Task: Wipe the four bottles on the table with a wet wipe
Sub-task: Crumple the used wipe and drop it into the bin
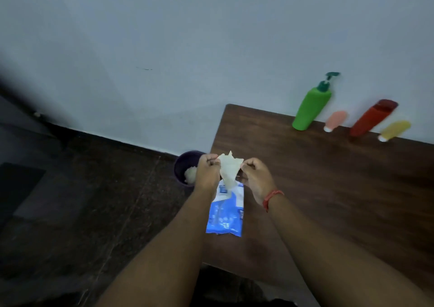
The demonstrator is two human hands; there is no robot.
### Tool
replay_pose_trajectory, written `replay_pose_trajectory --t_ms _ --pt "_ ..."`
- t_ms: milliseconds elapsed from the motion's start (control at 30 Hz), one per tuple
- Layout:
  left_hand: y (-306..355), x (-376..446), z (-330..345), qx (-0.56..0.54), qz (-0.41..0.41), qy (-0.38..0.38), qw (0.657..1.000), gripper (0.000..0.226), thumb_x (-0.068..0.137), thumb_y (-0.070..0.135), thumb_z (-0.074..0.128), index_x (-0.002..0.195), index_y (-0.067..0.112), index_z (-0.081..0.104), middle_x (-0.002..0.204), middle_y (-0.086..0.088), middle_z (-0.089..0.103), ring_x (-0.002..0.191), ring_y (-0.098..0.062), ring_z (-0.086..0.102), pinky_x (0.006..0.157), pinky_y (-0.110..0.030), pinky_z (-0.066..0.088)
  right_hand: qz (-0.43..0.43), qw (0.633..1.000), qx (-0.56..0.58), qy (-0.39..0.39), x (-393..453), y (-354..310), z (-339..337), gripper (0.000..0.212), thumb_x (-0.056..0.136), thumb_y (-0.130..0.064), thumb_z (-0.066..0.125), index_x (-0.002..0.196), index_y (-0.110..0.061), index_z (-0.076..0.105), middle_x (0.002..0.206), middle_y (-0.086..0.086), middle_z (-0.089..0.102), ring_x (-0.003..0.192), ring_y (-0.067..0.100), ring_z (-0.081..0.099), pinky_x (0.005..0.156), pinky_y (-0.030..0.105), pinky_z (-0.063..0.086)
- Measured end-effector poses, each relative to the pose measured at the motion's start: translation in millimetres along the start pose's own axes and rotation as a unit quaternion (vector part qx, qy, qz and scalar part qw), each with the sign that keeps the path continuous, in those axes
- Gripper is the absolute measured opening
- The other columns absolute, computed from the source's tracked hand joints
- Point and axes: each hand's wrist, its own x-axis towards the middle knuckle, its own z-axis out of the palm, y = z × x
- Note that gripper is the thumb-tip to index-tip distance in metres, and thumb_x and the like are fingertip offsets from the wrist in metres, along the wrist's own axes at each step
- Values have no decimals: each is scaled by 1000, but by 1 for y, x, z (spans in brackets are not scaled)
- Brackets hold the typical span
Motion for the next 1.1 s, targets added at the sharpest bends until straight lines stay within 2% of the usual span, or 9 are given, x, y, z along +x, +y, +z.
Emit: replay_pose_trajectory --t_ms 133,267,367,533,633,700,933,1033,1100 --pt "28 45 -76 22 -1 5 1000 14 101 2 51 102 14 57 95 -1 66 86 -14 62 69 -21 52 48 991 120 39 11 -6 105 11 100 -4 39 92 -12 42 95 19 61 87 29 63 66 40 56" --pt "48 74 -122 19 -53 -34 998 16 103 4 47 103 17 56 109 -8 64 100 -23 62 90 -47 55 79 980 174 53 18 -6 165 5 100 -8 45 96 -12 46 97 15 61 87 25 62 72 42 54" --pt "56 87 -136 -26 -94 -104 990 16 101 4 51 112 13 57 114 -12 64 105 -30 65 90 -58 56 70 985 149 47 31 -4 179 13 93 -1 61 102 -6 52 99 14 62 88 24 63 73 39 56" --pt "50 104 -153 -2 -93 -130 987 35 96 -6 57 122 18 56 121 -12 67 110 -30 67 86 -52 57 129 981 141 -23 49 4 189 52 82 11 69 128 -6 50 121 23 61 110 37 64 85 42 56" --pt "50 116 -167 38 -74 -123 989 37 97 -4 58 128 16 56 122 -11 68 109 -26 68 86 -44 58 168 971 144 -90 57 14 203 45 87 8 66 127 -8 56 124 17 64 108 30 65 91 42 52" --pt "47 129 -180 67 -60 -102 991 40 95 0 62 133 13 57 120 -11 68 107 -25 68 86 -40 60 165 974 121 -95 61 14 216 34 90 5 63 121 -8 61 115 13 66 96 24 63 77 31 52" --pt "49 185 -221 75 -59 -75 993 41 96 -2 59 126 26 60 109 -8 68 97 -23 70 79 -37 62 178 961 211 32 90 27 271 16 94 -1 61 107 -9 65 108 14 69 90 21 67 63 28 56" --pt "58 214 -232 89 -33 -82 992 37 96 -7 53 114 23 64 111 -9 69 95 -21 68 72 -26 57 157 945 265 110 102 29 291 11 95 0 59 101 -8 61 102 14 65 83 21 63 78 39 59" --pt "65 246 -246 120 -28 -112 986 39 95 -9 51 112 23 68 119 -7 67 99 -16 65 76 -20 53 135 930 308 148 113 29 316 15 94 5 56 103 -7 59 95 10 64 78 18 62 86 43 55"
